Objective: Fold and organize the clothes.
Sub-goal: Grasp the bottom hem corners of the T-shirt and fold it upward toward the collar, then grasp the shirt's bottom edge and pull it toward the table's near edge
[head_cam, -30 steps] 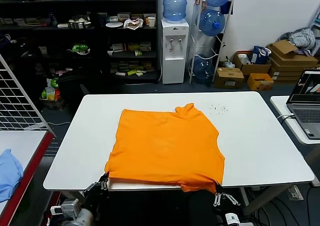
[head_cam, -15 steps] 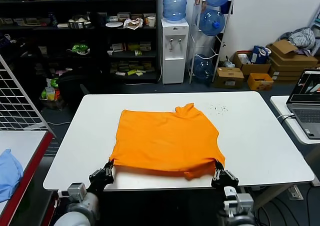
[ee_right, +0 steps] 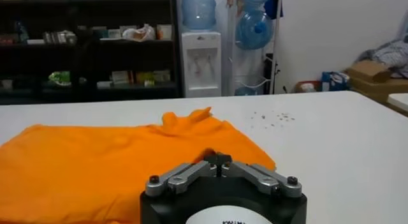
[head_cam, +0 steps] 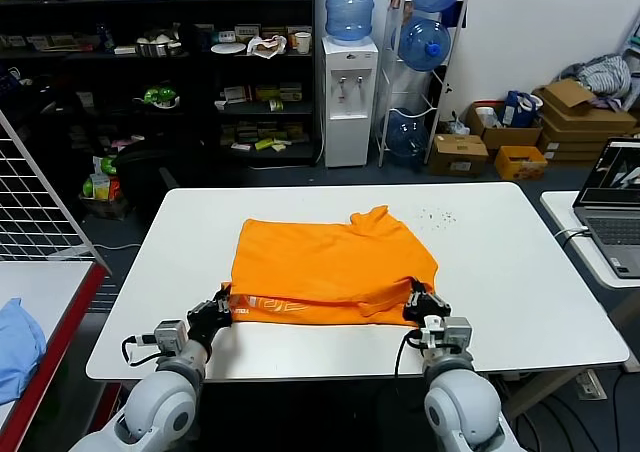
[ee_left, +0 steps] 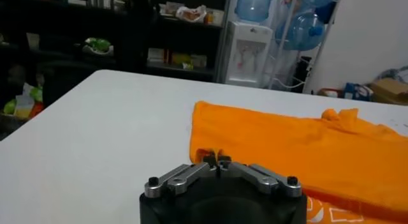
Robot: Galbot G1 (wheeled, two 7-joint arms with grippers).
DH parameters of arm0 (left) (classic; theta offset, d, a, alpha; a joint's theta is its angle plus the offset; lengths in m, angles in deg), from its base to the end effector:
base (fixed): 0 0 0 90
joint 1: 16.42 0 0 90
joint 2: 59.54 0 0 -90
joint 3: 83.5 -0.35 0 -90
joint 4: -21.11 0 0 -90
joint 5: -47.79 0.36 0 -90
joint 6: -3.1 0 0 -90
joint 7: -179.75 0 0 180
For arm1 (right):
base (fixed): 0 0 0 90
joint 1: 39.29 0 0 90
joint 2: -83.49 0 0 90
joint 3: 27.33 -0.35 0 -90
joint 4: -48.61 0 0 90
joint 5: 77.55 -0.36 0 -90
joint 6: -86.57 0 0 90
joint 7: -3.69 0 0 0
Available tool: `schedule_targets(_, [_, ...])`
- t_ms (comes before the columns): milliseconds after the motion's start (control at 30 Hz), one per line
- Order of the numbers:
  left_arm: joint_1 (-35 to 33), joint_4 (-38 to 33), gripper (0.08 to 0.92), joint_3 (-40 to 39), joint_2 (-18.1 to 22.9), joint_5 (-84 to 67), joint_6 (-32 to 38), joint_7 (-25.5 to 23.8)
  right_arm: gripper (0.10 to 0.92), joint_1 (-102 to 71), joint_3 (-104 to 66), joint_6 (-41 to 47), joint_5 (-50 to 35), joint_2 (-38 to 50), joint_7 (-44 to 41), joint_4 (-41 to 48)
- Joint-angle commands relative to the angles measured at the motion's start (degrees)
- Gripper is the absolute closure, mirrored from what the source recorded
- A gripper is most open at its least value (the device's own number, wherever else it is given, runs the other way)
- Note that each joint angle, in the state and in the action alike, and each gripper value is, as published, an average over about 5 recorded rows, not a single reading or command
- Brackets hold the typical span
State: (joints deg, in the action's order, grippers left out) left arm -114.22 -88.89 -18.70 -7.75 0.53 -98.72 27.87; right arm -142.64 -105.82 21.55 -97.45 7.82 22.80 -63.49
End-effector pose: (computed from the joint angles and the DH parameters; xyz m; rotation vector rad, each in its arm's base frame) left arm 0.2670 0.0272 -0.3064 -0.1132 -2.7249 0.1568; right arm 0.2662 0.0114 -0.2938 -0.0202 -2.7766 -0.0602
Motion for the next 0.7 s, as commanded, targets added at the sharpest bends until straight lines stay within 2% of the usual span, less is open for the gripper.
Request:
schedule_targets(33, [4.54,2.58,0.873,-1.81,0.06,-0.28,-0.42,0.08,0.833,5.42,1.7,1.64,-1.39,-0.16,-0.06,3.35])
schedule_targets(200, [3.1,1.65,0.761,-1.01,-0.23,-0.3,-0.62,-0.31,0.695,4.05,1.4,0.5,-0.66,-0.07,-2.82,3.0])
schedule_targets(333, [1.22,0.64,0.622,-0.12,-0.65,-0.21,-0.64,-0.51,0.574,3.01,0.46,-1.22,-0.3,0.11,-4.15,2.54])
schedule_targets(700, [-7.2,-1.81,0.319,3.62,-1.54,-0.06,-0.63,-3.13,0.262,-8.54,-6.07,-6.79,0.39,5.4,-8.87,-0.99])
